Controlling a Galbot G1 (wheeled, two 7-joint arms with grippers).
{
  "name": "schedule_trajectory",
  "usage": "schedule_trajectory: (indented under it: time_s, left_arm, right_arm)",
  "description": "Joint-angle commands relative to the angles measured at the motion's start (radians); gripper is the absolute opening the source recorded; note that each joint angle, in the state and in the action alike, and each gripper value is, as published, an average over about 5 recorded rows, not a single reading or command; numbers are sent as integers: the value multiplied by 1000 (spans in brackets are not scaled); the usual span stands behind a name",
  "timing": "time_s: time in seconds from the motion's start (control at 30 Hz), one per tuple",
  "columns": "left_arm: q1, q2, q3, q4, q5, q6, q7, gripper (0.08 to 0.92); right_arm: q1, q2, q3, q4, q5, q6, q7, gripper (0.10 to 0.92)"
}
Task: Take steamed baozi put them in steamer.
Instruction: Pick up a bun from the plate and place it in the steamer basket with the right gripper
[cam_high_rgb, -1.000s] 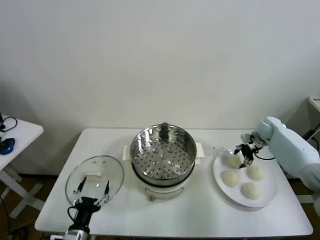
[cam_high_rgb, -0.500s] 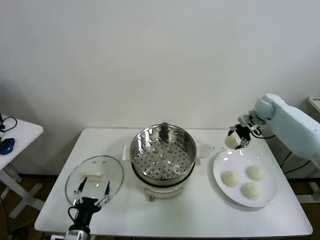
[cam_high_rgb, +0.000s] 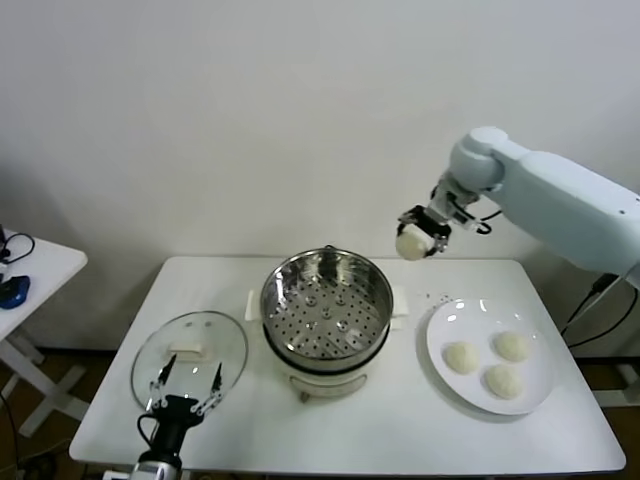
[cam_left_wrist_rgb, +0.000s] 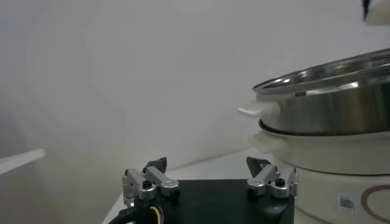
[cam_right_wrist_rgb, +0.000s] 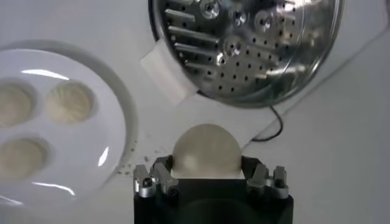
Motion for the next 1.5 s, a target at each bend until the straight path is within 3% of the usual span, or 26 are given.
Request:
schedule_trajectory:
  time_s: [0.03,0.27,0.6,1.5]
  left_arm:
    - [3,-1,0,-4,3,3,1,823]
    - [9,-1,-3,-10,6,6,1,823]
    - [10,1,-5,-9,5,7,2,823]
    - [15,-6,-5,-6,9,4,1,823]
  right_arm:
    - [-17,216,-23,31,-140,64,5,721]
    - [-102,360,-12,-110,-211,98,8,718]
    - [-178,410,-15,-243,-258,118,16,718]
    - [-167,357,-31,-195,-231,118,12,721]
